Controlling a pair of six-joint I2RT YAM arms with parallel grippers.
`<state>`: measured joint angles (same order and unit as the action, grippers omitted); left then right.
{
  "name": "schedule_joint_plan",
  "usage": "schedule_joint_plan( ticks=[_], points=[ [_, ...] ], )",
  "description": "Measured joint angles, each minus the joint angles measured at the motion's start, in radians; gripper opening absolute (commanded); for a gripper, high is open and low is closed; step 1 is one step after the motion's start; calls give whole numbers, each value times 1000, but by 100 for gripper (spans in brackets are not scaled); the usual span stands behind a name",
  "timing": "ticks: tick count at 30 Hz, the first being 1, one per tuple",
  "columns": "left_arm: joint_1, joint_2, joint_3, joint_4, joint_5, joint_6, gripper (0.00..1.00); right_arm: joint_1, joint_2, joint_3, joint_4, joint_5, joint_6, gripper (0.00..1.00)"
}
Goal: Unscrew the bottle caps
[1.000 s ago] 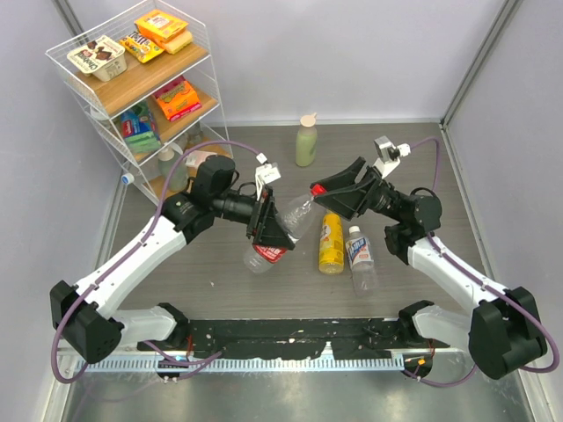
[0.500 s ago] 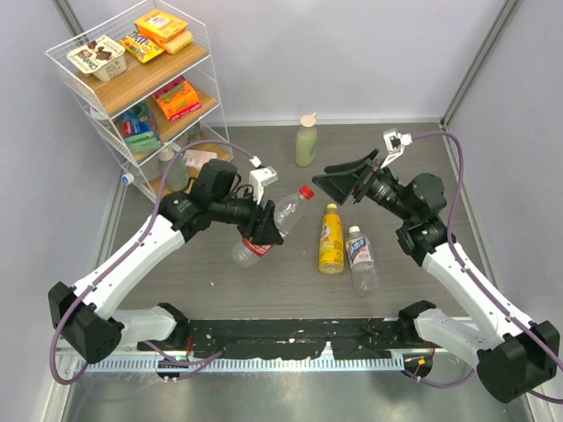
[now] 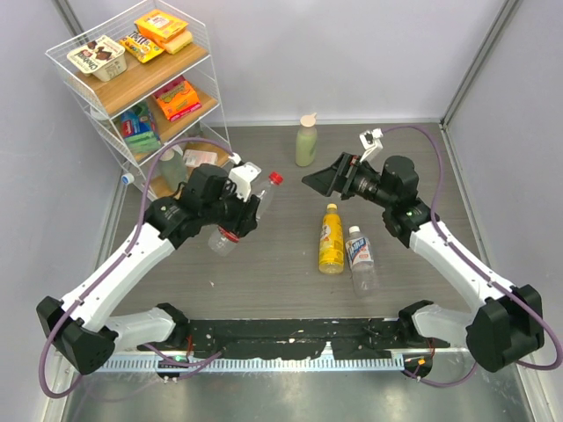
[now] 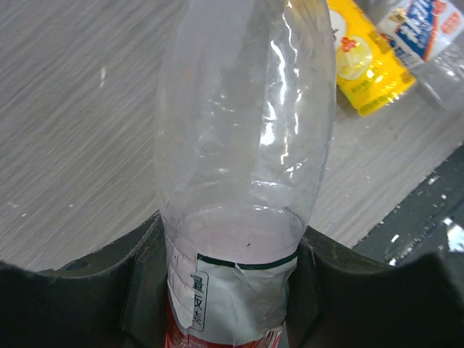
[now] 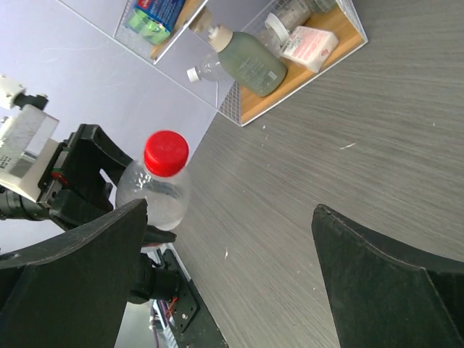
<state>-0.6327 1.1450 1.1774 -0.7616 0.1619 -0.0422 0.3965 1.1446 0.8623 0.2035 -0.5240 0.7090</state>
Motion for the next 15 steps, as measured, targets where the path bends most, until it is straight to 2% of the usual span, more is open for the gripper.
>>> schedule_joint_plan(
  ticks=[6,15],
  points=[
    [0,-7,-12,8,-98,3,26,0,77,11,16,-30,35,100],
    [-9,14,-79,22,-144,3,25,1,136,11,37,-58,74,99]
  ],
)
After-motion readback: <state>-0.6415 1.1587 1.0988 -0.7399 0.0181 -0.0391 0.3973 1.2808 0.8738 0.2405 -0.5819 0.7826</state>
